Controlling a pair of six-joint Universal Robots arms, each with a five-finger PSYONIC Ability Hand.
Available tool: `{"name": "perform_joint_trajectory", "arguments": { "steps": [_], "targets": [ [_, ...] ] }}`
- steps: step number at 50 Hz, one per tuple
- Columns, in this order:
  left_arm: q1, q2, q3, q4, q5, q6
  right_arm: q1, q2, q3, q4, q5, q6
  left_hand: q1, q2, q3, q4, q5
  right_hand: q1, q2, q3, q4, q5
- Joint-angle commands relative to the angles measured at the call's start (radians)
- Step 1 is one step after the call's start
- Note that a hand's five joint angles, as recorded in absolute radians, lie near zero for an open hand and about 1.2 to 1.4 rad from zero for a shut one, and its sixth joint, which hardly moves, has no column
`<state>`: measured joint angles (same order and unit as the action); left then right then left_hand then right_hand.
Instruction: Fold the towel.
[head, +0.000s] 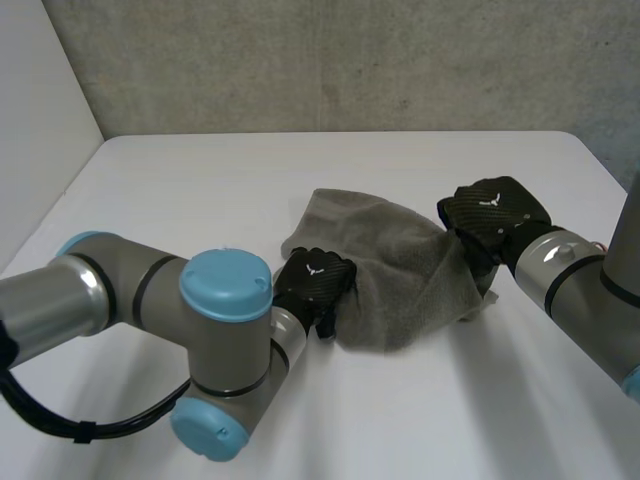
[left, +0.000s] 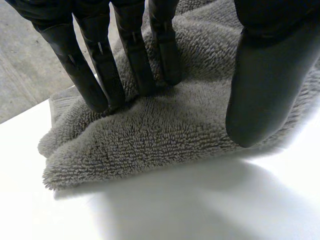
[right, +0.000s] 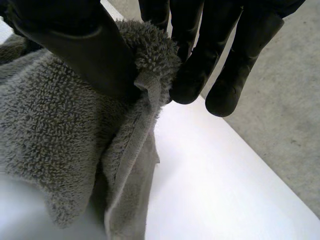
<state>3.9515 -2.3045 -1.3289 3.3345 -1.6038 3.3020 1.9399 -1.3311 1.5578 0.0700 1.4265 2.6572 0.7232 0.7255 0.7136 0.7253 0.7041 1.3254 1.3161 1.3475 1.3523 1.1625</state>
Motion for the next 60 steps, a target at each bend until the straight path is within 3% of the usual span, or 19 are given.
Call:
{"name": "perform_joint_trajectory", "arguments": {
  "steps": [1,11,16,18,26,35,41,45,53,60],
  "targets": [
    [-0.005,-0.064,0.056,0.006,0.002,0.068,-0.001,-0.002,0.033,-0.009,-0.006,0.0,-0.107,-0.11,-0.098,-0.11,-0.263,0.071,0.08,0.049,0.044,0.059],
    [-0.012,-0.087,0.083,0.057,0.004,0.09,-0.01,0.003,0.05,-0.015,-0.008,-0.002,-0.058,-0.06,-0.048,-0.06,-0.213,0.071,0.08,0.049,0.044,0.059],
    [-0.017,-0.104,0.102,0.057,0.002,0.094,-0.013,0.003,0.053,-0.019,-0.008,-0.002,0.072,0.069,0.081,0.069,-0.084,0.071,0.08,0.049,0.044,0.059],
    [-0.018,-0.107,0.106,0.059,0.002,0.097,-0.015,0.003,0.051,-0.021,-0.008,-0.002,0.291,0.288,0.3,0.289,0.135,0.071,0.08,0.049,0.044,0.059],
    [-0.018,-0.116,0.112,0.057,0.004,0.097,-0.016,0.003,0.042,-0.022,-0.006,-0.002,0.673,0.67,0.682,0.671,0.517,0.071,0.08,0.049,0.044,0.059],
    [-0.018,-0.116,0.112,0.048,-0.001,0.096,-0.025,0.0,0.034,-0.024,-0.008,0.003,0.673,0.671,0.683,0.671,0.518,0.071,0.08,0.049,0.044,0.059],
    [0.014,0.098,0.106,0.048,-0.01,0.094,-0.015,-0.072,-0.019,-0.03,-0.011,0.024,0.673,0.671,0.683,0.671,0.518,0.071,0.08,0.049,0.044,0.059],
    [0.104,0.285,0.08,0.048,-0.007,0.088,-0.015,-0.189,-0.064,-0.087,-0.015,0.128,0.673,0.671,0.683,0.671,0.518,0.071,0.08,0.049,0.044,0.059],
    [0.143,0.563,0.027,0.048,-0.001,0.087,-0.006,-0.301,-0.116,-0.062,-0.06,0.237,0.673,0.671,0.683,0.671,0.518,0.071,0.08,0.049,0.044,0.059],
    [0.234,0.619,-0.012,0.046,0.004,0.09,0.03,-0.317,-0.127,0.014,-0.064,0.253,0.673,0.671,0.683,0.671,0.518,0.071,0.08,0.049,0.044,0.059]
  ]
}}
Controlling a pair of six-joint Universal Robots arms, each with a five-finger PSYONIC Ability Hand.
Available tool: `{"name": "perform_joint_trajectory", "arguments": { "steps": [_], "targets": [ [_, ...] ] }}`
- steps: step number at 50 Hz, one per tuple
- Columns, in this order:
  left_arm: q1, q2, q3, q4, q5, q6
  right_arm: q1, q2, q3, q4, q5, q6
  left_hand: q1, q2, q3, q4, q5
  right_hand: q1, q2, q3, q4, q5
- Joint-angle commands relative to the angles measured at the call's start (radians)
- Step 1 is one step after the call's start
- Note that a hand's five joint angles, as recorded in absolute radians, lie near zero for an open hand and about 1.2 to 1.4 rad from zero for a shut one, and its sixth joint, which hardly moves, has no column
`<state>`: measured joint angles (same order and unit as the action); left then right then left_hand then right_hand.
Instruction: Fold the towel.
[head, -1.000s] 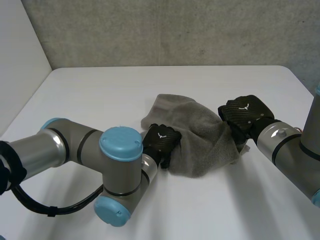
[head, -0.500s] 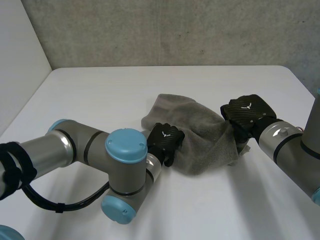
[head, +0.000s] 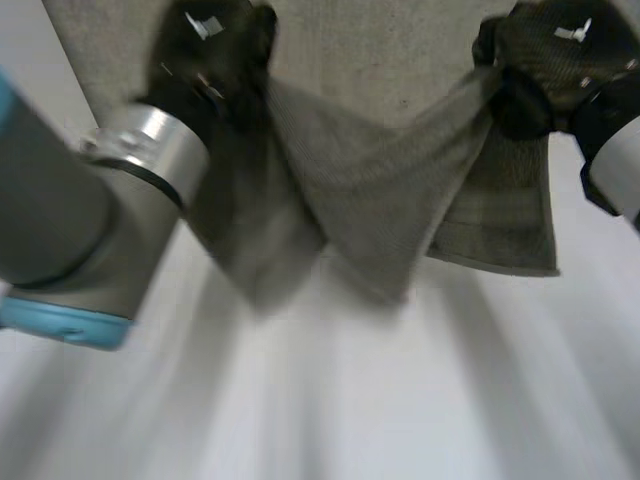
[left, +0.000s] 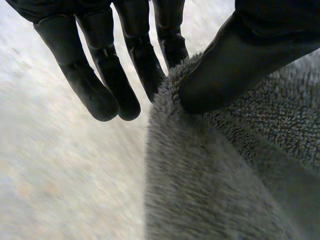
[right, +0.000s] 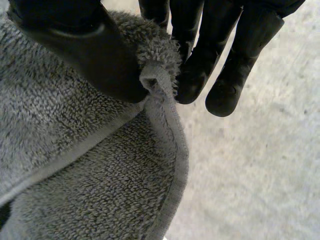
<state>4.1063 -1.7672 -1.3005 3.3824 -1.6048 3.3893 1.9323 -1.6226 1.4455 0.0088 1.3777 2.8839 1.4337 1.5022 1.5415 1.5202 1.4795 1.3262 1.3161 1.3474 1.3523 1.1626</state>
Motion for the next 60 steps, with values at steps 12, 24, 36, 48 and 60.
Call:
{"name": "perform_joint_trajectory", "arguments": {
  "steps": [12,24,36,48,60],
  "targets": [
    [0.184,-0.228,-0.033,0.001,0.062,0.012,0.227,0.312,-0.046,0.086,-0.016,0.031,-0.037,-0.106,-0.145,-0.124,-0.258,0.07,0.08,0.049,0.044,0.059],
    [0.184,-0.503,0.125,0.032,0.069,0.148,0.238,0.5,-0.102,0.048,-0.008,0.061,-0.399,-0.468,-0.507,-0.486,-0.62,0.07,0.08,0.049,0.044,0.059],
    [0.178,-0.361,0.003,0.043,0.043,0.18,0.224,0.494,-0.085,0.042,0.098,0.051,-1.258,-1.327,-1.366,-1.345,-1.479,0.07,0.08,0.049,0.044,0.059],
    [0.166,0.011,-0.41,0.0,0.051,0.147,0.198,0.504,-0.054,0.019,0.1,0.047,-1.223,-1.292,-1.331,-1.31,-1.443,0.07,0.08,0.049,0.044,0.059],
    [0.158,0.086,-0.646,-0.117,0.054,0.061,0.195,0.509,-0.039,0.011,0.096,0.026,-1.197,-1.265,-1.305,-1.283,-1.417,0.07,0.08,0.049,0.044,0.059]
  ]
}}
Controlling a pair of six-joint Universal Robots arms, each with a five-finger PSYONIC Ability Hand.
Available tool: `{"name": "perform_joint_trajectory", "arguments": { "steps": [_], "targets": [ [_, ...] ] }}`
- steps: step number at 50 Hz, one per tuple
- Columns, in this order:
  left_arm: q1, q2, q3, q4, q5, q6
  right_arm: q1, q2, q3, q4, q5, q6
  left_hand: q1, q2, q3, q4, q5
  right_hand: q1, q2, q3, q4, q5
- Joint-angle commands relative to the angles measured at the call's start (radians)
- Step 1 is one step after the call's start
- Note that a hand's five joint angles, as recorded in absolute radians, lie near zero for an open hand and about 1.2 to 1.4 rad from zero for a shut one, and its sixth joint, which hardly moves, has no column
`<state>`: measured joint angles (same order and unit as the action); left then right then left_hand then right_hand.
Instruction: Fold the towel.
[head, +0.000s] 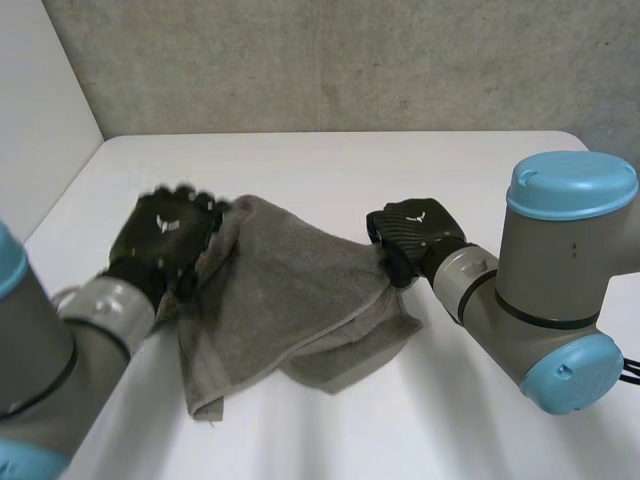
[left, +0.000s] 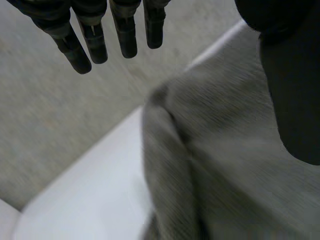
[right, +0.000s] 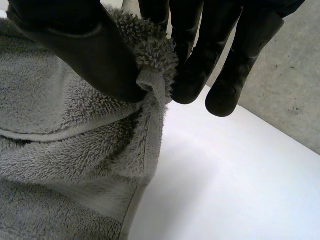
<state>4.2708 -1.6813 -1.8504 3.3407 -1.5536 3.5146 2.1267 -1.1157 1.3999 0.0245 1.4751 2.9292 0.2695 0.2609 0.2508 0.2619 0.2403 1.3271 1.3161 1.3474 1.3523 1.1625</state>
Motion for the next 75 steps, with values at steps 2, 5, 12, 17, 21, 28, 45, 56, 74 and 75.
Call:
{"name": "perform_joint_trajectory", "arguments": {
  "steps": [2,5,12,17,21,28,45,56,74,75],
  "targets": [
    [-0.008,-0.009,-0.108,-0.076,0.004,-0.075,0.002,0.002,0.01,-0.005,-0.001,-0.024,-0.03,-0.021,-0.011,-0.022,-0.175,0.069,0.08,0.049,0.044,0.059],
    [-0.009,-0.067,-0.122,-0.073,0.0,-0.08,0.004,0.002,0.016,-0.006,-0.003,-0.024,-0.018,-0.009,0.001,-0.01,-0.163,0.069,0.08,0.049,0.044,0.059],
    [-0.012,-0.147,-0.116,-0.072,0.0,-0.08,0.004,0.004,0.024,-0.012,-0.006,-0.025,0.0,0.008,0.018,0.007,-0.146,0.069,0.08,0.049,0.044,0.059],
    [-0.025,-0.164,-0.112,-0.064,-0.002,-0.083,0.002,0.004,0.03,-0.017,-0.007,-0.027,0.003,0.011,0.021,0.01,-0.143,0.069,0.08,0.049,0.044,0.059],
    [-0.032,-0.189,-0.098,-0.043,-0.005,-0.082,0.002,0.005,0.034,-0.02,-0.01,-0.028,0.079,0.087,0.097,0.086,-0.067,0.069,0.08,0.049,0.044,0.059],
    [-0.032,-0.216,-0.064,-0.004,-0.009,-0.074,0.006,0.005,0.039,-0.023,-0.009,-0.047,0.282,0.29,0.3,0.289,0.136,0.069,0.08,0.049,0.044,0.059],
    [-0.028,-0.31,0.039,0.037,-0.037,-0.046,-0.036,-0.001,0.034,-0.024,0.002,-0.087,0.965,0.973,0.983,0.972,0.819,0.069,0.08,0.049,0.044,0.059],
    [-0.014,-0.339,0.21,0.066,-0.068,0.118,-0.044,0.051,-0.073,-0.024,0.014,-0.373,1.127,1.135,1.145,1.134,0.981,0.069,0.08,0.049,0.044,0.059],
    [0.04,-0.319,0.787,0.594,-0.066,0.21,-0.042,-0.021,-0.177,-0.936,0.083,-0.621,1.127,1.135,1.145,1.134,0.981,0.069,0.08,0.049,0.044,0.059],
    [0.041,-0.299,0.772,0.594,-0.063,0.208,-0.042,-0.032,-0.164,-0.914,0.086,-0.621,1.127,1.135,1.145,1.134,0.981,0.069,0.08,0.049,0.044,0.059]
  ]
}}
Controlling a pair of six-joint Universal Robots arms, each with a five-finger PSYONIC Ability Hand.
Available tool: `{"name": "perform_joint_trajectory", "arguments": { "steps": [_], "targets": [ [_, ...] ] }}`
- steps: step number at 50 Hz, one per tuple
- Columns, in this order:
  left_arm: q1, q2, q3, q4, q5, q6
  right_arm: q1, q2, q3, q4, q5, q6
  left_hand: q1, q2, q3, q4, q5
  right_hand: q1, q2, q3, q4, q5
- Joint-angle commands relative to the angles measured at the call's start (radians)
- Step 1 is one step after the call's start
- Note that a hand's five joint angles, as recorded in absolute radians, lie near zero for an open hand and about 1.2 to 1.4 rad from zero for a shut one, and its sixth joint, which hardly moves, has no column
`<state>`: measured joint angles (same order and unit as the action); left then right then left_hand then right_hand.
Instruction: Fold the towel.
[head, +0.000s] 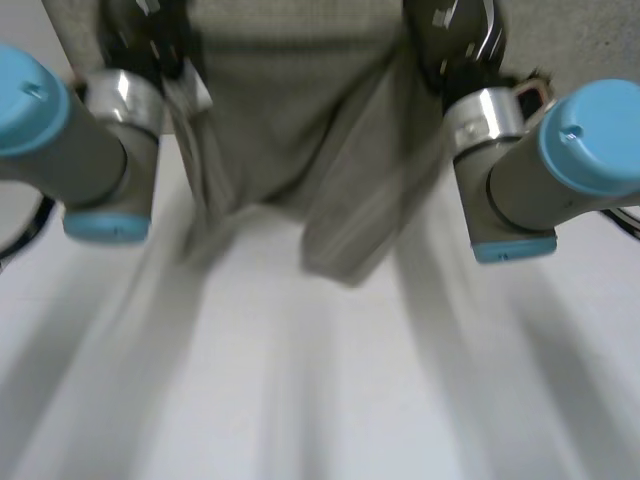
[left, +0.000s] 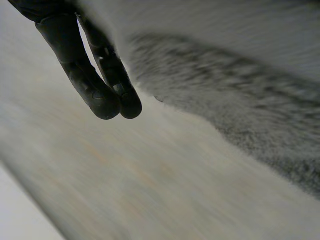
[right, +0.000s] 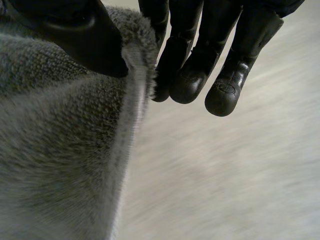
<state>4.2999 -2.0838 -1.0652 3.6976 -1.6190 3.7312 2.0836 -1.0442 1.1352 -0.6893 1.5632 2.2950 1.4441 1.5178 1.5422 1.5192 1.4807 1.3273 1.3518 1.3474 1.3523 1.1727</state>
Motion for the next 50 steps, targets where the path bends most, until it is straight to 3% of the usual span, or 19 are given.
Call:
{"name": "perform_joint_trajectory", "arguments": {
  "steps": [1,7,12,17,32,34,37,39,46,50],
  "targets": [
    [0.012,0.111,-0.033,0.223,0.007,-0.011,0.0,-0.105,0.115,-0.169,-0.003,0.014,-0.048,-0.122,-0.146,-0.123,-0.259,0.069,0.044,0.049,0.044,0.049],
    [0.015,0.116,-0.119,0.185,0.054,-0.016,-0.01,-0.106,0.135,-0.012,-0.003,0.015,-0.048,-0.122,-0.146,-0.123,-0.259,0.069,0.044,0.049,0.044,0.049],
    [0.018,0.103,-0.312,0.168,0.103,-0.008,-0.01,-0.103,0.155,0.284,-0.005,0.014,-0.048,-0.122,-0.146,-0.123,-0.259,0.069,0.044,0.049,0.044,0.049],
    [0.018,0.09,-0.47,0.173,0.128,0.001,-0.013,-0.09,0.219,0.442,-0.011,0.018,-0.048,-0.122,-0.146,-0.123,-0.259,0.069,0.044,0.049,0.044,0.049],
    [0.046,0.036,-0.665,0.154,0.142,0.139,-0.01,0.049,0.345,0.482,0.002,0.043,-0.048,-0.122,-0.146,-0.123,-0.259,0.069,0.044,0.049,0.044,0.049],
    [0.05,0.039,-0.673,0.15,0.142,0.133,-0.014,0.053,0.35,0.482,0.005,0.069,-0.048,-0.122,-0.146,-0.123,-0.259,-0.134,-0.159,-0.154,-0.159,-0.154],
    [0.054,0.042,-0.676,0.15,0.142,0.131,-0.017,0.055,0.351,0.482,0.005,0.087,-0.048,-0.122,-0.146,-0.123,-0.259,-0.253,-0.277,-0.273,-0.278,-0.273],
    [0.073,0.048,-0.68,0.144,0.139,0.13,-0.034,0.055,0.353,0.484,0.006,0.13,-0.048,-0.122,-0.146,-0.123,-0.259,-0.627,-0.651,-0.647,-0.652,-0.647],
    [0.104,0.076,-0.684,0.143,0.139,0.108,-0.083,0.055,0.344,0.484,0.008,0.225,-0.048,-0.122,-0.146,-0.123,-0.259,-0.933,-0.958,-0.953,-0.958,-0.953],
    [0.119,0.082,-0.684,0.143,0.137,0.072,-0.122,0.055,0.334,0.485,0.012,0.264,-0.048,-0.122,-0.146,-0.123,-0.259,-0.934,-0.959,-0.954,-0.959,-0.954]
  ]
}}
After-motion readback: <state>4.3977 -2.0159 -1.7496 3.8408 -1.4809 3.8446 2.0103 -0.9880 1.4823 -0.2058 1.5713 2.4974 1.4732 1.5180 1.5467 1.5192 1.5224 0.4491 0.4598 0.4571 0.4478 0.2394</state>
